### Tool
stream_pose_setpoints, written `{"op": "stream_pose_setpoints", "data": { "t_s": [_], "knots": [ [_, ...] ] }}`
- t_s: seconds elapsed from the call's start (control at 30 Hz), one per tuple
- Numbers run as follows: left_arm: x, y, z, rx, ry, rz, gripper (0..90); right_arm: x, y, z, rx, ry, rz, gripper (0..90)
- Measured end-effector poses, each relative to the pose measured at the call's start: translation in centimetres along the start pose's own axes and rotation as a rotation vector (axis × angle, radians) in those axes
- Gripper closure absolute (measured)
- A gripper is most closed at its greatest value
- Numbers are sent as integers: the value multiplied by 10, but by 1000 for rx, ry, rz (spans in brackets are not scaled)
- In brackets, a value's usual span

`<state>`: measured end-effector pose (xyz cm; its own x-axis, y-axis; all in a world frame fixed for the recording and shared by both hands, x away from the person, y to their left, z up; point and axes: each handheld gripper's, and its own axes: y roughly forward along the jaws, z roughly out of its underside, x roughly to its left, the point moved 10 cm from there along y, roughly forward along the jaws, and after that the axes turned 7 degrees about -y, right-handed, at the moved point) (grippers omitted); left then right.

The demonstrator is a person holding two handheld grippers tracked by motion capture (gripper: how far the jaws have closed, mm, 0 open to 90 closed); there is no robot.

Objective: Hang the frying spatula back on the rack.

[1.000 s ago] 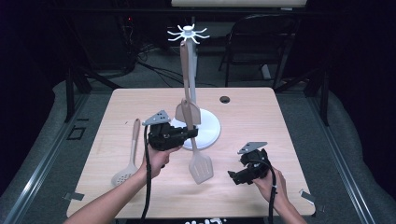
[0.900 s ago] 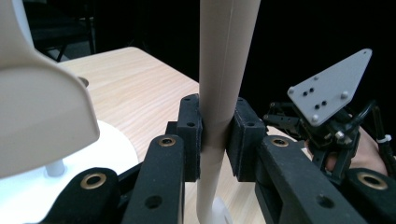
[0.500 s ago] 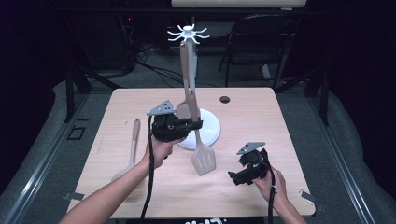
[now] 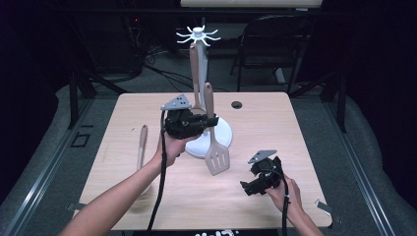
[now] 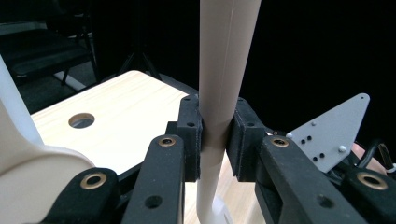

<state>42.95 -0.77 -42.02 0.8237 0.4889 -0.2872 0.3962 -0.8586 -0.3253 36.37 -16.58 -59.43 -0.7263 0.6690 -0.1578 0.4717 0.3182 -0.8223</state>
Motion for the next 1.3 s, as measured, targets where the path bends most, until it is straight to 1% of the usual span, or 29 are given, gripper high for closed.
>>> {"op": "stream_pose_setpoints", "data": {
  "t_s": [0.23, 0.33, 0.43, 0.53, 0.57, 0.6, 0.67, 0.7, 0.83, 1.13, 1.2, 1.3],
  "knots": [
    [2, 4, -12, 3, 18, -8, 771, 0, 1, -1, -7, 2, -2, 5],
    [4, 6, -15, 7, 20, -11, 770, 0, 2, 1, 9, -5, -4, 4],
    [8, 7, -18, 14, 23, -16, 770, -1, 1, 1, 6, -6, 1, 4],
    [13, 10, -22, 13, 19, -25, 770, -2, 2, 2, 8, -6, 3, 4],
    [15, 10, -23, 17, 19, -33, 771, -2, 2, 1, 9, -7, 2, 4],
    [16, 11, -24, 16, 17, -33, 770, -1, 2, 1, 5, -4, 3, 4],
    [19, 12, -27, 16, 16, -34, 771, -1, 2, 1, 13, -14, 3, 4],
    [21, 12, -28, 16, 16, -36, 770, -1, 2, 1, 6, -10, -1, 4],
    [26, 13, -33, 15, 17, -46, 771, -1, 2, 1, 11, -12, 2, 4],
    [29, 14, -47, 16, 35, -64, 770, -1, 3, 2, 16, -25, 5, 4],
    [30, 15, -52, 7, 36, -65, 770, -2, 2, 2, 21, -30, 8, 4],
    [30, 16, -57, 9, 44, -71, 770, -1, 3, 2, 13, -23, 1, 4]
  ]
}}
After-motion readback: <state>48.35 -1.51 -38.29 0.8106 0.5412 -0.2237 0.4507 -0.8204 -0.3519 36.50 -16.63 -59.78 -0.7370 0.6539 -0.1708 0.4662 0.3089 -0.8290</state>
